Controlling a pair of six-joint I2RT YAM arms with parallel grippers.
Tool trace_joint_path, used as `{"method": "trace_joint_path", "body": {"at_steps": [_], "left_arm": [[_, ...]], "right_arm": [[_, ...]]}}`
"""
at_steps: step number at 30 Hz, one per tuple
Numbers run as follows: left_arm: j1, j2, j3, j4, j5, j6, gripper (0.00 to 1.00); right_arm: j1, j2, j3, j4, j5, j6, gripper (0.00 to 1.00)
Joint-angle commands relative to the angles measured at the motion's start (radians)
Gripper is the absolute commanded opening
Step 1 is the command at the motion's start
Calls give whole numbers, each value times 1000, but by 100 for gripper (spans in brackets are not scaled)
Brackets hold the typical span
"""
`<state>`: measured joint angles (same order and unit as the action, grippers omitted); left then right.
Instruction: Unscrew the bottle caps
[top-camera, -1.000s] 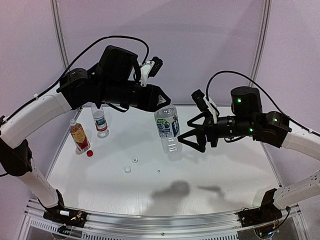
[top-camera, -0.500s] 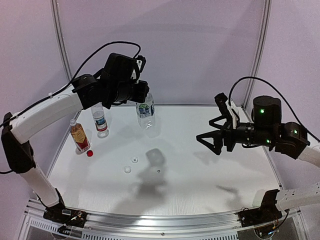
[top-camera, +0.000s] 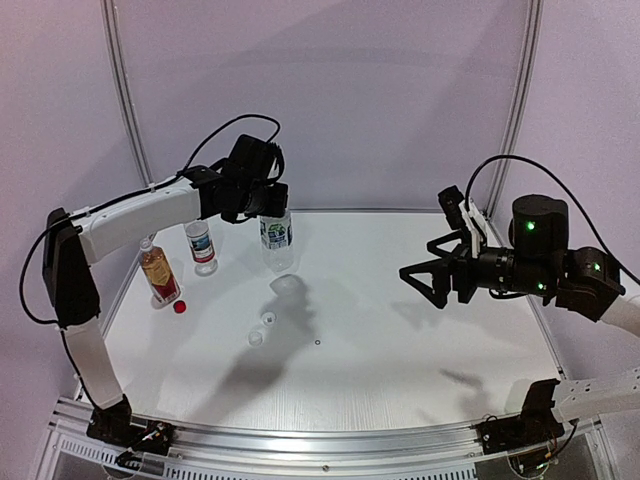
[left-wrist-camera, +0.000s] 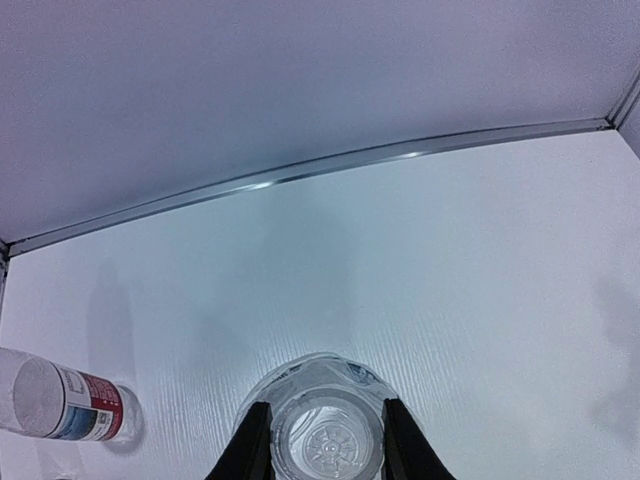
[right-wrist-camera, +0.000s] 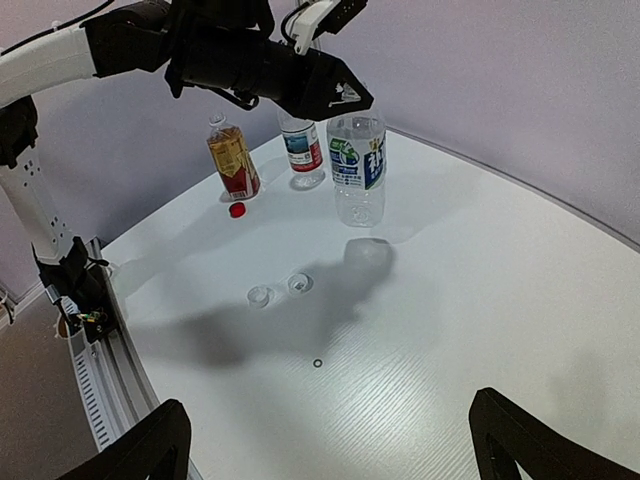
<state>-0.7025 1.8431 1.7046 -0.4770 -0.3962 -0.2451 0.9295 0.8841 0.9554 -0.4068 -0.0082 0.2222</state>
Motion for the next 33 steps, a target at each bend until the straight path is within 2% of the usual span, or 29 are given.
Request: {"method": "trace_joint_path", "body": {"at_steps": [1,11,18,23,30,33], "left_arm": [[22,32,-1,26,-5,-59,0],[29,43,-69,39,17,-102,0],[27,50,-108,29,32,-149,6],[11,31,-129,20,-11,-160,24],[-15,-8,-179,2,-56,-179,38],[-17,-31,-205,10,-63,-188,48]], "right_arm": [[7,-6,12,-19,41,-29,99],[6,-4,17,-21,39,-57,99],[7,-9,25,-38,31,-70,99],[6,-23,16,-36,35,-71,99],[6,-24,3,-12,39,-59,99],[6,-24,0,-6,38,-51,99]]}}
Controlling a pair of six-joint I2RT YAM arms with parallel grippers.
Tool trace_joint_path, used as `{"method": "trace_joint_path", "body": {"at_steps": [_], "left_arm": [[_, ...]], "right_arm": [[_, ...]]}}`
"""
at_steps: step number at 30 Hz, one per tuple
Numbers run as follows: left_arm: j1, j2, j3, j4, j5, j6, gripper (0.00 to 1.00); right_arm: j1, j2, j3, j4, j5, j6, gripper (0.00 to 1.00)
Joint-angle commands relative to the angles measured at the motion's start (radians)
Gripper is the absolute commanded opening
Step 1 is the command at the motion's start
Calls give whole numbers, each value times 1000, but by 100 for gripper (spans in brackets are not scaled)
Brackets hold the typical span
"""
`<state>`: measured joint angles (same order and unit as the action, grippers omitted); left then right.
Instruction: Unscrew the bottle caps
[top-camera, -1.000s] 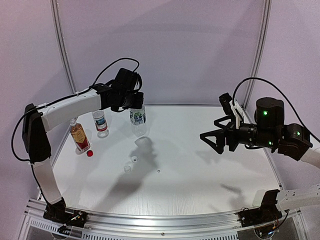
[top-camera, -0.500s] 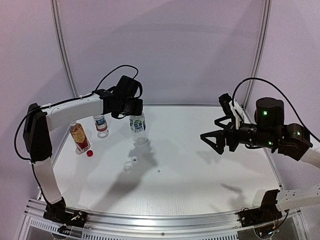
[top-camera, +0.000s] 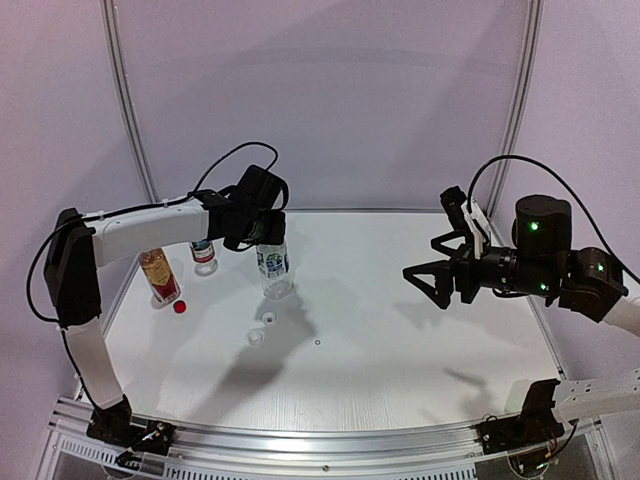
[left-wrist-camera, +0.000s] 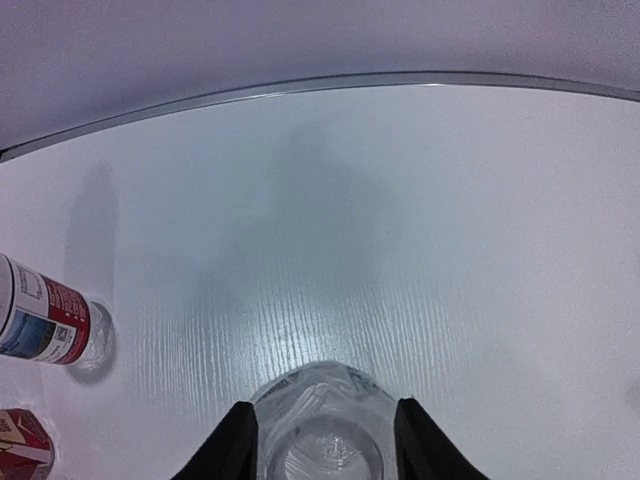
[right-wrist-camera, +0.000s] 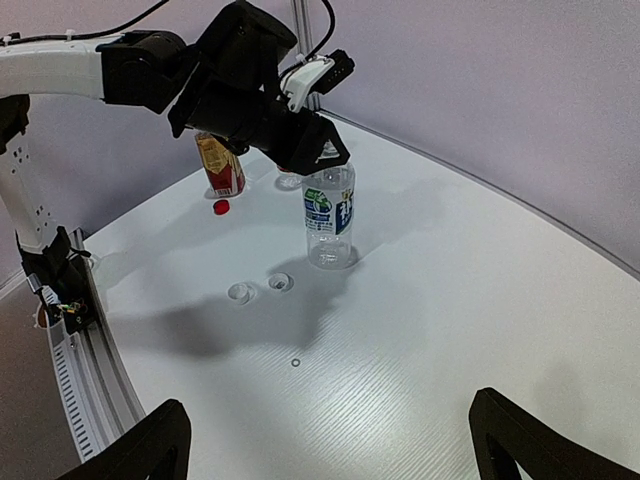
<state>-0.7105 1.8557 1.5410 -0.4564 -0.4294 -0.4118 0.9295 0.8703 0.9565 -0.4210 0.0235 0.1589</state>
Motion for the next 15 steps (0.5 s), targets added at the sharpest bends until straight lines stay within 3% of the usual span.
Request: {"method": "trace_joint_path", "body": {"at_steps": [1,6,15], "left_arm": [[-10,-52,-45,-12,-31,-22,50],[-21,-81,-49,-13,-41,-22,59],[-52,-131,-33,-20,-86,15,96]], "right_arm": [[7,-11,-2,9,7,14,99],[6,-11,-6,14,6,18,99],[6,3,-8,38,-6,40,99]]}}
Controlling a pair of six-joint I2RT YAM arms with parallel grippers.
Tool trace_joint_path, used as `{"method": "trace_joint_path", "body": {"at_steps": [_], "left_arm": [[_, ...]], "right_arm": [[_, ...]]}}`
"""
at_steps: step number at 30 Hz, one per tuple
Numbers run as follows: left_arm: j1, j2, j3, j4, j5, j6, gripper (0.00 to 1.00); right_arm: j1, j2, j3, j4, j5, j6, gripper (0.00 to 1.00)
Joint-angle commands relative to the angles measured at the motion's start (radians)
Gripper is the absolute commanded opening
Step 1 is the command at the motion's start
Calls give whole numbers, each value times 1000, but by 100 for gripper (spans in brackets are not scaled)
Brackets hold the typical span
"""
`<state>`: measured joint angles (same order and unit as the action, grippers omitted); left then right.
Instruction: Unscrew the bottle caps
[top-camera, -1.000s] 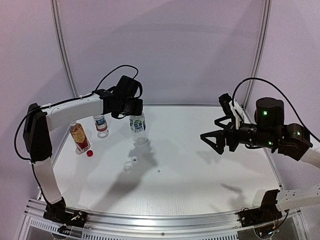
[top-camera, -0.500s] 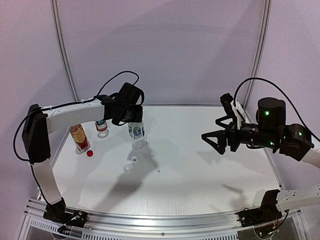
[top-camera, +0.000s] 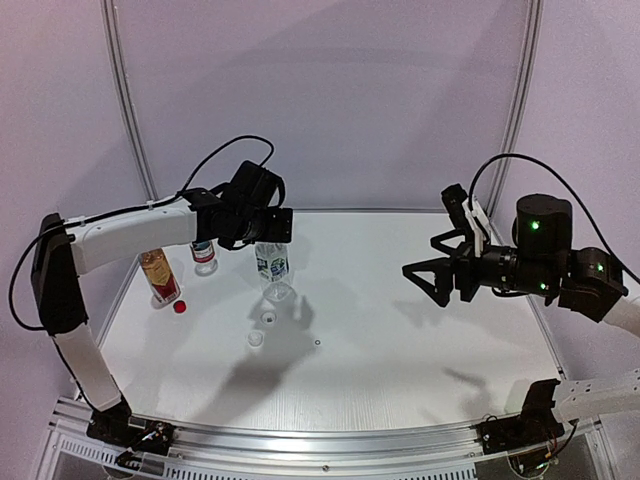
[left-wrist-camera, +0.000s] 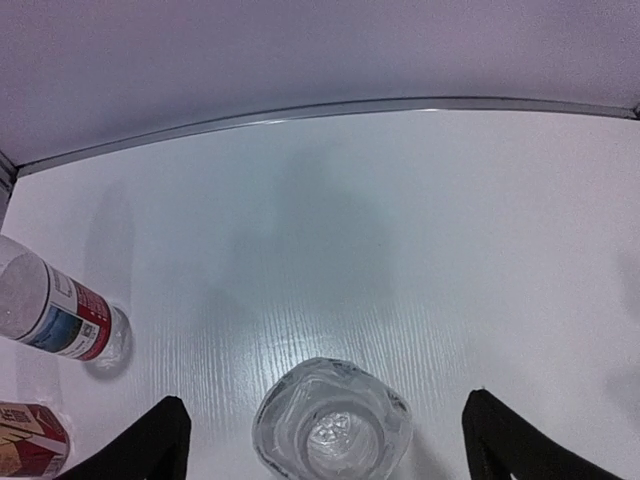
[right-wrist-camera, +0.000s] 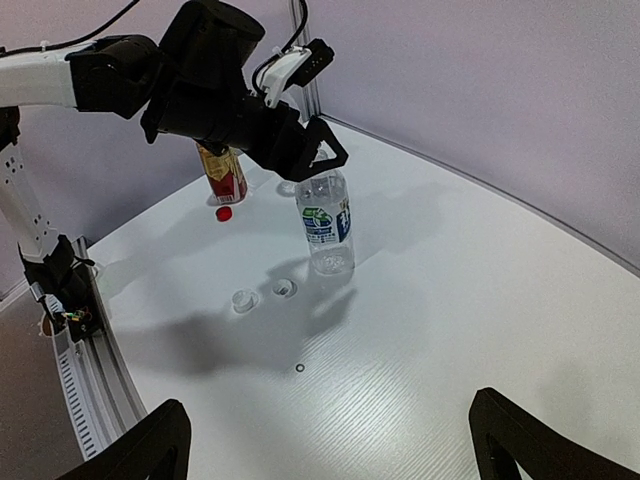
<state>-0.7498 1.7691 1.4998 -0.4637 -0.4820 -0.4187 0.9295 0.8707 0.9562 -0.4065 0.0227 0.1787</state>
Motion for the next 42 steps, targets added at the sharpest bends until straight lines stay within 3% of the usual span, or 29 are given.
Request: {"method": "trace_joint_path", "body": {"at_steps": [1,9,20,25,32,42], "left_arm": [[-14,-51,13,-18,-38,31,98],[-36,-168,70,-78,-80,125,99],[36,-458,62,-248,-227,170,99],[123,-694,-67,-282,-271,199,99],[232,-989,-262,-361,-231,186,99],[244,-1279,-539,-376,-285,216,99]], "right_arm": [[7,4,-8,25,-6,23,99],[6,31,27,12,30,76,99],[7,183,327,-90,123,237,99],[5,233,402,-147,277,349,99],[3,233,349,-114,388,369,99],[3,282,333,-79,290,363,99]]}}
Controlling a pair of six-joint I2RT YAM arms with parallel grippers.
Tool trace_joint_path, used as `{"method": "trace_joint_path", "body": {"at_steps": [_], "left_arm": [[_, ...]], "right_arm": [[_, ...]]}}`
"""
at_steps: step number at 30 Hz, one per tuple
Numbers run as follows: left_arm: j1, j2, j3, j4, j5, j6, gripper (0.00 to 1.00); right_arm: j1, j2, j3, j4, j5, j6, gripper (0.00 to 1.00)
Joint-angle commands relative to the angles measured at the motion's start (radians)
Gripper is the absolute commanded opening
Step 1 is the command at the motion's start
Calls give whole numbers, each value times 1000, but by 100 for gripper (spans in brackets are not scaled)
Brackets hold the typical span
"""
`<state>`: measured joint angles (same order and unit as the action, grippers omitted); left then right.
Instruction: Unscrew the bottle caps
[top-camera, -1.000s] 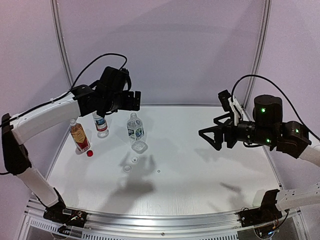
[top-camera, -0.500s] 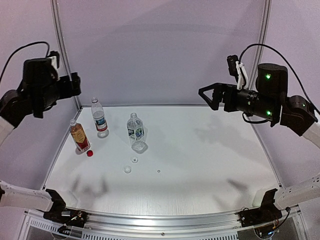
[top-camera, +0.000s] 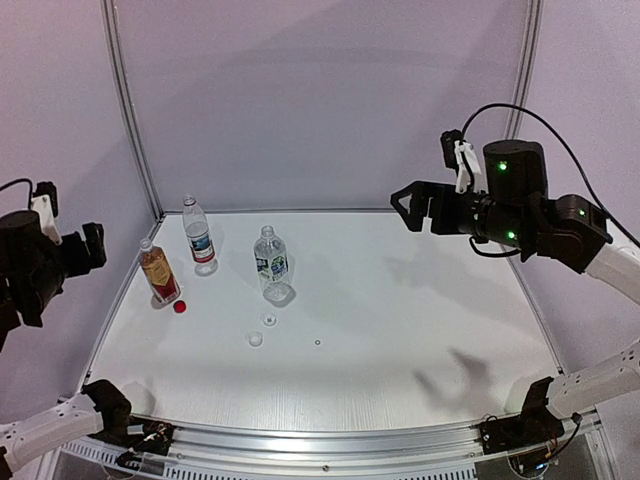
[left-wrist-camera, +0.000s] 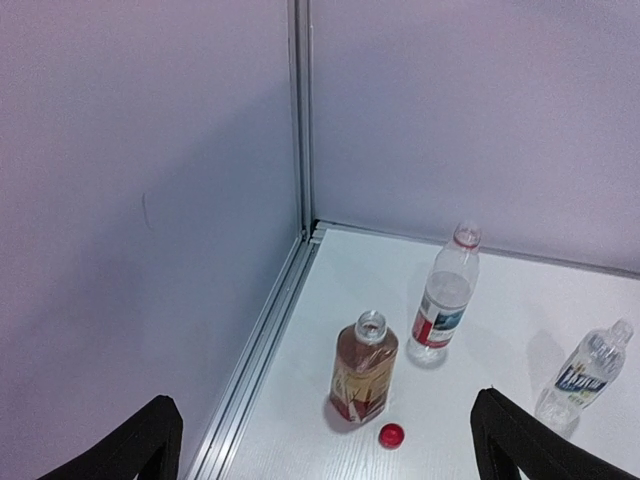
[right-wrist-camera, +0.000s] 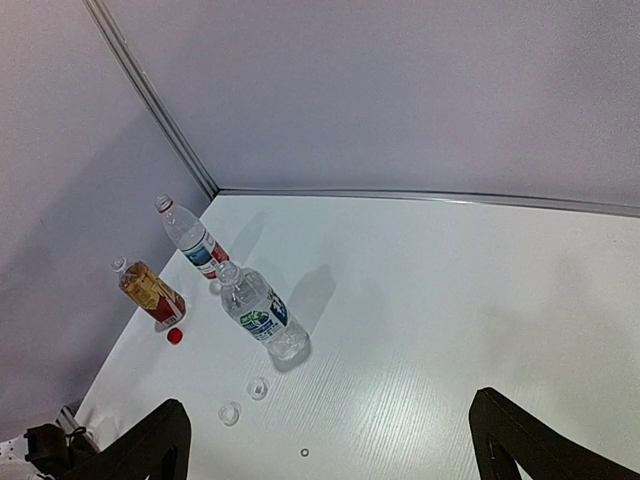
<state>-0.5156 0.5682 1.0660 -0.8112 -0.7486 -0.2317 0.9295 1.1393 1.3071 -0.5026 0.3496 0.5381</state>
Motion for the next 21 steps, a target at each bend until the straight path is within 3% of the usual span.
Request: {"method": "trace_joint_path", "body": {"at_steps": [1,10,21], "left_arm": [[9,-112,-139,-22,-13,37,99],[9,-405,-301,-47,-20,-1,99],[9,-481,-319,-69,-51,-42,99]], "right_arm": [[2,16,-19,18,-43,-1,99],[2,27,-32,69,-81,-24,99],[2,100,-6,100,-160,-29,99]]}}
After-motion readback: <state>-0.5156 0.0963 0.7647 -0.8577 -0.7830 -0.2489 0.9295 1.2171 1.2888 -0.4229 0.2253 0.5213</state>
